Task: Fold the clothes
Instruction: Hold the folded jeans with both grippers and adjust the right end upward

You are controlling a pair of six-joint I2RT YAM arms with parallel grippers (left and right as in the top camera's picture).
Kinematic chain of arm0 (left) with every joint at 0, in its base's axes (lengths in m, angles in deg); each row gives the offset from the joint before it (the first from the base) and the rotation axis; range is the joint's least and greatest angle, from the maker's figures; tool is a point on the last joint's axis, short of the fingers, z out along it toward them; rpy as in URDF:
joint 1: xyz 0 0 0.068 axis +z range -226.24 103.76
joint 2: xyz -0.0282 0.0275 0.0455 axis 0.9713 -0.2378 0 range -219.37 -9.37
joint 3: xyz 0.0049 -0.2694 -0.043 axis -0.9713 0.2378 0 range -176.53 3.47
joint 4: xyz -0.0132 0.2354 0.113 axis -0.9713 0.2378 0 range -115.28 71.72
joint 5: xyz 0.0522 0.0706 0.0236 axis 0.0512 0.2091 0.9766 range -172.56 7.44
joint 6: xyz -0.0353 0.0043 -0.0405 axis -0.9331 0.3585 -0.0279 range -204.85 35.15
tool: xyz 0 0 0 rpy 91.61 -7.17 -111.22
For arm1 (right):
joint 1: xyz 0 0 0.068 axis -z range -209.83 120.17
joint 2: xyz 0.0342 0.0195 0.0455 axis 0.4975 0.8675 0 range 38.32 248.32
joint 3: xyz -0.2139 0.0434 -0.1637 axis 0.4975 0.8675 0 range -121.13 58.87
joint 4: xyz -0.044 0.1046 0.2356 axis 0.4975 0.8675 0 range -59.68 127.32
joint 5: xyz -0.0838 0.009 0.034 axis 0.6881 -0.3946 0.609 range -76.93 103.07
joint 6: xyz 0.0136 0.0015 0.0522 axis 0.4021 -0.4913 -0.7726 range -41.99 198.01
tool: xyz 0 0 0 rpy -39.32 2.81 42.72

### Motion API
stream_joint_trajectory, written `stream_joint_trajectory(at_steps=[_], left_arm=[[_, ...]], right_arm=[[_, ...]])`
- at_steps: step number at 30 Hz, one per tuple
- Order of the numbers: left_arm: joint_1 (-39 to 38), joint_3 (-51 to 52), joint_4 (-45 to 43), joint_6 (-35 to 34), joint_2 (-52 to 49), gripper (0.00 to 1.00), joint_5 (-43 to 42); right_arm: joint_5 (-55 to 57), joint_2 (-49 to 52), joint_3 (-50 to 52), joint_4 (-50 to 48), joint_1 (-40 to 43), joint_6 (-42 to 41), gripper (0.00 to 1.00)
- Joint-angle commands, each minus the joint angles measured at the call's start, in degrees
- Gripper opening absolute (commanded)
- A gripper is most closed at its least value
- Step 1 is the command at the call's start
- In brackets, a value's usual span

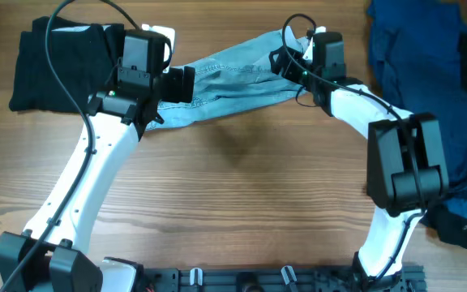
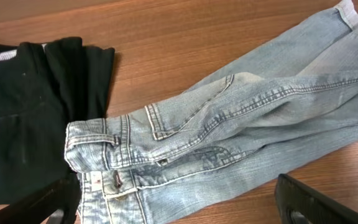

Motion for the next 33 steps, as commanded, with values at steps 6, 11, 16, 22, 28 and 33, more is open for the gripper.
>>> stream_joint_trajectory(at_steps=[6,11,16,22,28,33], left_arm=[[0.2,-0.5,0.2,-0.9,1.0,1.0,-0.5],[0.2,-0.4,0.7,-0.9,0.5,1.0,-0.5],[0.2,-0.5,0.7,-0.9,0.5,0.99,-0.5],[0.2,-0.4,0.7,-0.9,0.5,0.99,-0.5],[0.2,-0.5,0.7,-1.1,0.5,0.98,-0.5],[0.2,-0.5,0.8,-2.1,0.7,0.97,-0.5]], right_arm=[[-1.2,3.6,-0.5,-5.2,-1.7,-4.9,0.72],[0.2,4.0,-0.5,-5.8,-2.6,-4.9,0.42],[0.7,4.0,-1.0,-14.4,-2.7,-5.0,0.09],[5.6,4.0,-7.8,-21.3,-3.1,-6.3,0.08],[11.4,4.7,-11.0,-21.0,-3.4,-4.0,1.0],[8.7,3.5,-11.1,-12.9,-3.3,0.5,1.0]])
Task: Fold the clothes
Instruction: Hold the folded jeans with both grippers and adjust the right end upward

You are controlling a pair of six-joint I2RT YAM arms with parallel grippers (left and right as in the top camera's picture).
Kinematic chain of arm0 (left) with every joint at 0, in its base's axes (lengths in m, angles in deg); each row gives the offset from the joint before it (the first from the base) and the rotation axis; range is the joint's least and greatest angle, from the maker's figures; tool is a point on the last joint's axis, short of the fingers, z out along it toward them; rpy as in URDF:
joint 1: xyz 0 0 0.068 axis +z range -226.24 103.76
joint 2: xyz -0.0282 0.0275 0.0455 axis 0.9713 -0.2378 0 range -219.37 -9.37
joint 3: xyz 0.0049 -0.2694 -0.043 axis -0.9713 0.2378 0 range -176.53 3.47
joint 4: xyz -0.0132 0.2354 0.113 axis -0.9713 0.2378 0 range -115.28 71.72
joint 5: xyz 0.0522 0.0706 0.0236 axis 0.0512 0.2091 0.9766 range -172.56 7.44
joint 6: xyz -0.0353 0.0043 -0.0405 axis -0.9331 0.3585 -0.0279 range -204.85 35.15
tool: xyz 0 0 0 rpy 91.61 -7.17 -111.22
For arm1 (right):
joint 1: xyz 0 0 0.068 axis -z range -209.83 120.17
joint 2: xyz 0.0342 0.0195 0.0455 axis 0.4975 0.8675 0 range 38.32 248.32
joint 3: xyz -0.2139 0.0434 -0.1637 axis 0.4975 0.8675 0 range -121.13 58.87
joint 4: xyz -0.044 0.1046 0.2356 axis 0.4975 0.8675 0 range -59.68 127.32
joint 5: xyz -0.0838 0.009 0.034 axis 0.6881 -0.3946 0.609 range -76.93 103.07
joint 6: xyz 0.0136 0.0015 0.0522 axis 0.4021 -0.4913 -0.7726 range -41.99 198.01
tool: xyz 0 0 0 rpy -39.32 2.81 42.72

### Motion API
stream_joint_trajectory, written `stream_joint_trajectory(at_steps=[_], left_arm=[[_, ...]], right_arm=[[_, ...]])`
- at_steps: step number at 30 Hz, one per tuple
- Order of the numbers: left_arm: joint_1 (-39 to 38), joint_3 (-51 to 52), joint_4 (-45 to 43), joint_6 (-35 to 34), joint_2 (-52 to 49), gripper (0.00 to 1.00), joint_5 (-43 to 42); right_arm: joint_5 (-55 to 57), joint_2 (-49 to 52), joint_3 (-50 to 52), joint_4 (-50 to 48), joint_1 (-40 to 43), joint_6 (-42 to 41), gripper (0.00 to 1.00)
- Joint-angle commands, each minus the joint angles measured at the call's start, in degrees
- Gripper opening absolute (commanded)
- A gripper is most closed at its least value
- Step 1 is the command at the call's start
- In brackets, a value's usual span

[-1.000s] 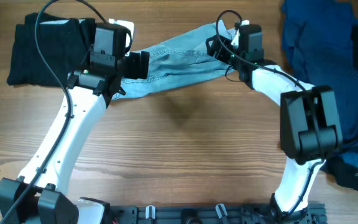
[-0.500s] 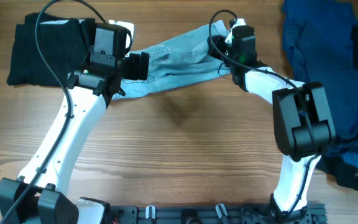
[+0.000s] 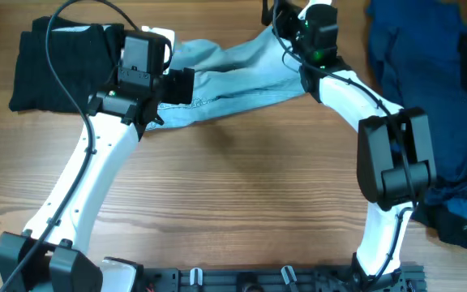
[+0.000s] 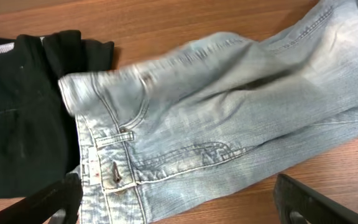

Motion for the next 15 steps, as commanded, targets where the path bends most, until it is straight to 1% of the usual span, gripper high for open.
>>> stream_joint_trajectory(at_steps=[1,4,8,9,12,15], left_arm=[[0.2,-0.5,-0.1,-2.0,1.0,0.97,-0.5],[0.2,-0.5,1.0,-3.9,2.1,0.97,-0.5],[0.2,-0.5,4.6,-7.1,3.7,0.97,-0.5],[0.2,-0.5,5.5,-7.7,4.0,0.97,-0.5],[0.2,-0.5,9.1,-11.9,5.9,0.98,-0.5],[0.1,-0.5,11.4,-16.4,8.7,1.0,-0.5]], right_arm=[[-1.0,-0.7,-0.5,6.4,-0.3,5.6,1.0],[-2.1,-4.1,-0.5,15.6,-0.3,6.3,1.0],[-2.7,-10.9,-0.5,31.7,-0.3,7.2,1.0],[-2.7,-12.3,-0.5,34.4,-0.3,7.8,1.0],[-2.6,-17.8,-0.5,43.8,-0.3,9.8,1.0],[-2.4,-22.4,-0.5,50.8,-0.4,11.1,1.0]])
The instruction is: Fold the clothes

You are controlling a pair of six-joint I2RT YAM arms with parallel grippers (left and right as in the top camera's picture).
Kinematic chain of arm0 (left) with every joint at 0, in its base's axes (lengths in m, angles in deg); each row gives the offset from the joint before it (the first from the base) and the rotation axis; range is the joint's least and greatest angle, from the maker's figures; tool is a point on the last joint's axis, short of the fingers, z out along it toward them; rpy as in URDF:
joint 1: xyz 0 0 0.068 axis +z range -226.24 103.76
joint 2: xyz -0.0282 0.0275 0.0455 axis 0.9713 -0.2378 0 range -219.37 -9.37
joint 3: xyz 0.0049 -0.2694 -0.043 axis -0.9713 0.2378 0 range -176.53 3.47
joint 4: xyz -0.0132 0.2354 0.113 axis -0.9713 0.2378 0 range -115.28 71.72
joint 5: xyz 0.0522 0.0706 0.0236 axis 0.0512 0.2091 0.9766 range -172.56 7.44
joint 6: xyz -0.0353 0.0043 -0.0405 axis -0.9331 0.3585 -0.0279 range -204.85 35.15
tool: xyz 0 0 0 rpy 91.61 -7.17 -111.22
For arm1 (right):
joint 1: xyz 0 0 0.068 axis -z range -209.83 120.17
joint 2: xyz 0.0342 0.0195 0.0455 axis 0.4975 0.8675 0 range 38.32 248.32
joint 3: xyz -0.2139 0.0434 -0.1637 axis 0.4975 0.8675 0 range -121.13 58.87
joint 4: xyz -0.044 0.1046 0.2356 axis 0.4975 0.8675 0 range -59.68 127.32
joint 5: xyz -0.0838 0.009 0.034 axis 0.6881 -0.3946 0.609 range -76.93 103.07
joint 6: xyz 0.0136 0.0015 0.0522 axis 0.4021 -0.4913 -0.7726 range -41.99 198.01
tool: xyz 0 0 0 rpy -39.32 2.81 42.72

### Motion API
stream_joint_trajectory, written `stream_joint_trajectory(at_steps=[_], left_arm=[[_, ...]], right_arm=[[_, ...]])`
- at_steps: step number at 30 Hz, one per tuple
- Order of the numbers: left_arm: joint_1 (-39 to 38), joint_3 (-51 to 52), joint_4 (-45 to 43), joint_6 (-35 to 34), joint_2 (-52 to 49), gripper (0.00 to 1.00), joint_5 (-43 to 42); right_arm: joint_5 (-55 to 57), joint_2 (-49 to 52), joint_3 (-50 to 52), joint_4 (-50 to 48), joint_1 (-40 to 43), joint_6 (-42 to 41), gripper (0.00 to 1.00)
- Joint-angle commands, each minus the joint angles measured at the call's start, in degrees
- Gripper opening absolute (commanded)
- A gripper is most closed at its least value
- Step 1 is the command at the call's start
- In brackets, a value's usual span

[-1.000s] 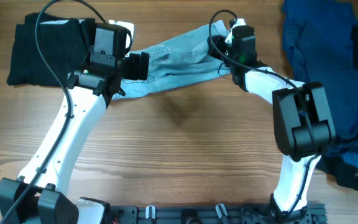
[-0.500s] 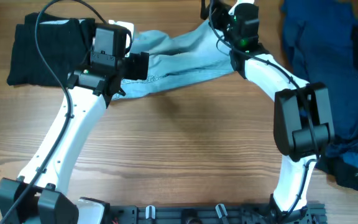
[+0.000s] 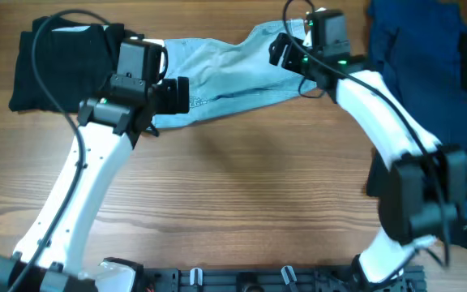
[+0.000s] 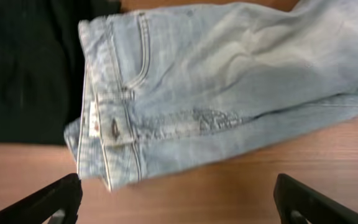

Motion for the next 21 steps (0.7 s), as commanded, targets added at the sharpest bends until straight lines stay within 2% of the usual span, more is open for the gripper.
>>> stream_joint_trajectory(at_steps=[1,7,13,21], left_arm=[[0.0,-0.5,2.7,-9.4,5.8,1.0,-0.5],[-2.4,-0.5,8.5,-20.1,15.5,1.0,-0.7],[-7.5,-0.5,11.9,-23.1,20.6,1.0,1.2],[-10.4,-0.5,16.2,-26.1,21.5,1.0,5.2]], right_arm=[[-0.2,-7.9,-0.8,6.8,-0.5,3.5,1.0],[-0.5,-15.6,-0.8,21.6,-0.7,2.8,1.0],[-0.4,-21.7,-0.8,30.7,-2.1,3.0,1.0],[5.4,-29.9,-0.8,39.5,-3.0,3.0,1.0]])
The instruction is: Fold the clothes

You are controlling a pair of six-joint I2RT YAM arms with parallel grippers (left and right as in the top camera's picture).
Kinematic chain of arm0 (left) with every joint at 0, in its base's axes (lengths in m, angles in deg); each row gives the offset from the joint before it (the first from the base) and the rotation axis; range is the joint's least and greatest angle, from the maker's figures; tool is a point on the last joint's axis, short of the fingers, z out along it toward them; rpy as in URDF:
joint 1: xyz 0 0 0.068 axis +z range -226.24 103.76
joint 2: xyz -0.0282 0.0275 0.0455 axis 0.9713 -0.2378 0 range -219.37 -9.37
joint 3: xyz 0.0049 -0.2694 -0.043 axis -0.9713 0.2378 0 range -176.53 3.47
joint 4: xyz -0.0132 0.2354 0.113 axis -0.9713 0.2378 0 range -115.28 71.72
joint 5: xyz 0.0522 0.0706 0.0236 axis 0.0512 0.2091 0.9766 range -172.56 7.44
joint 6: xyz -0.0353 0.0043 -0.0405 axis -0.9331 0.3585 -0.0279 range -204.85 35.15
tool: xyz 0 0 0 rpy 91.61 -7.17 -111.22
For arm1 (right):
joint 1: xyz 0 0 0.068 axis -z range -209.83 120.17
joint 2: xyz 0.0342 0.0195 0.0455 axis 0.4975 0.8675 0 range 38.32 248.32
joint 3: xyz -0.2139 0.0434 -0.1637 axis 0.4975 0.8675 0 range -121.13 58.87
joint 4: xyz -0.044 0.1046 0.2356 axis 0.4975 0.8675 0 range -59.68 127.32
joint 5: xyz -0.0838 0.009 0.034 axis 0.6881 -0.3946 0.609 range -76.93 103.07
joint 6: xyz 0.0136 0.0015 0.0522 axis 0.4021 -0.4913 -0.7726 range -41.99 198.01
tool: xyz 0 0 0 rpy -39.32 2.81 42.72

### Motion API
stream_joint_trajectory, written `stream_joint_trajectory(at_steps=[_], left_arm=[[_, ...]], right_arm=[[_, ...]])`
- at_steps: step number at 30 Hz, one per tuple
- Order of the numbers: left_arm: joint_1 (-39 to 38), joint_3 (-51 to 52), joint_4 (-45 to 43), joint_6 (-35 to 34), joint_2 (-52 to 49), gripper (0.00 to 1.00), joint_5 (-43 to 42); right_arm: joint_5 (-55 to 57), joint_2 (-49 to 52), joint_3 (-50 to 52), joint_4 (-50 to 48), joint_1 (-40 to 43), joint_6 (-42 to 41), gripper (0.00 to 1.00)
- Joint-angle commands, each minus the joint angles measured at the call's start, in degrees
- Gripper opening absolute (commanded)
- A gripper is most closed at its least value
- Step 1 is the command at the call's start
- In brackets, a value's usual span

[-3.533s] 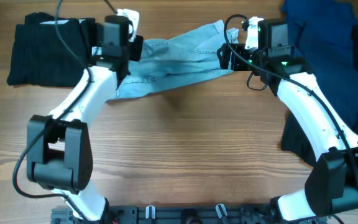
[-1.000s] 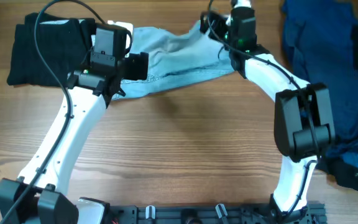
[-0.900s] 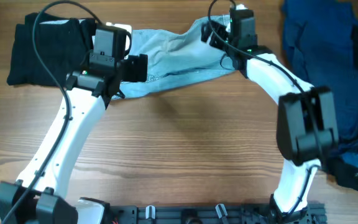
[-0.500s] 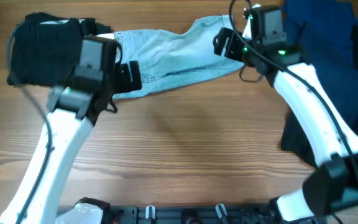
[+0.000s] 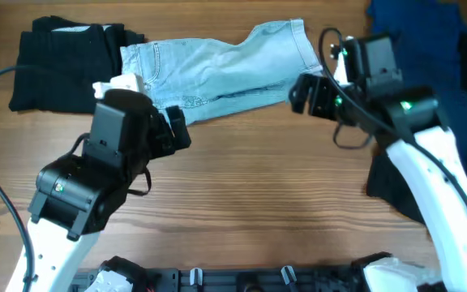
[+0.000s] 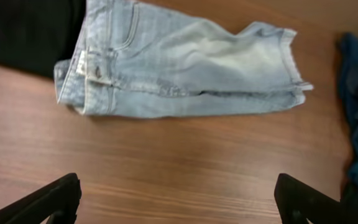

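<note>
Light blue jeans (image 5: 217, 69) lie flat at the back of the wooden table, waistband to the left and hems to the right; in the left wrist view the jeans (image 6: 179, 74) are stretched out ahead of the fingers. My left gripper (image 5: 177, 128) hangs over bare wood in front of the waistband. It is open (image 6: 179, 208), its fingers (image 6: 48, 202) wide apart with nothing between them. My right gripper (image 5: 302, 93) sits just off the hem end, apart from the cloth; how its jaws stand does not show.
A folded black garment (image 5: 59, 69) lies at the back left, touching the waistband, and shows as a black garment (image 6: 23, 28) in the wrist view. A heap of dark blue clothes (image 5: 428, 40) fills the back right corner and right edge.
Both arms have drawn back toward the front of the table. My left gripper was over the waistband and now is over bare wood. My right gripper has left the hem end.
First the jeans were stretched and bunched between the arms, my right gripper at the leg end. Then that gripper was farther back and the cloth spread wider. After that the jeans lay flatter beside the black garment. Now they rest alone with both grippers away.
</note>
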Motion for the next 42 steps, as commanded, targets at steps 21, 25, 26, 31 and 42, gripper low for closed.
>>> stream_joint_trajectory(at_steps=[21,25,26,31,42], left_arm=[[-0.8,2.2,6.3,-10.2,1.1,1.0,14.6],[-0.8,5.4,1.4,-10.1,-1.3,1.0,15.9],[-0.7,6.5,-0.6,-10.1,-2.2,1.0,15.9],[1.2,10.2,-9.9,-9.7,-10.7,1.0,15.8],[10.0,10.2,-22.1,-5.7,-33.6,1.0,13.1]], right_arm=[[12.9,10.1,1.4,-13.9,-0.1,1.2,1.0],[12.9,19.0,1.4,-22.3,-0.1,1.8,1.0],[12.8,21.6,1.4,-24.9,0.0,1.8,1.0],[11.4,28.2,1.4,-33.0,1.3,1.9,1.0],[11.1,31.8,1.4,-39.5,4.8,4.2,0.98]])
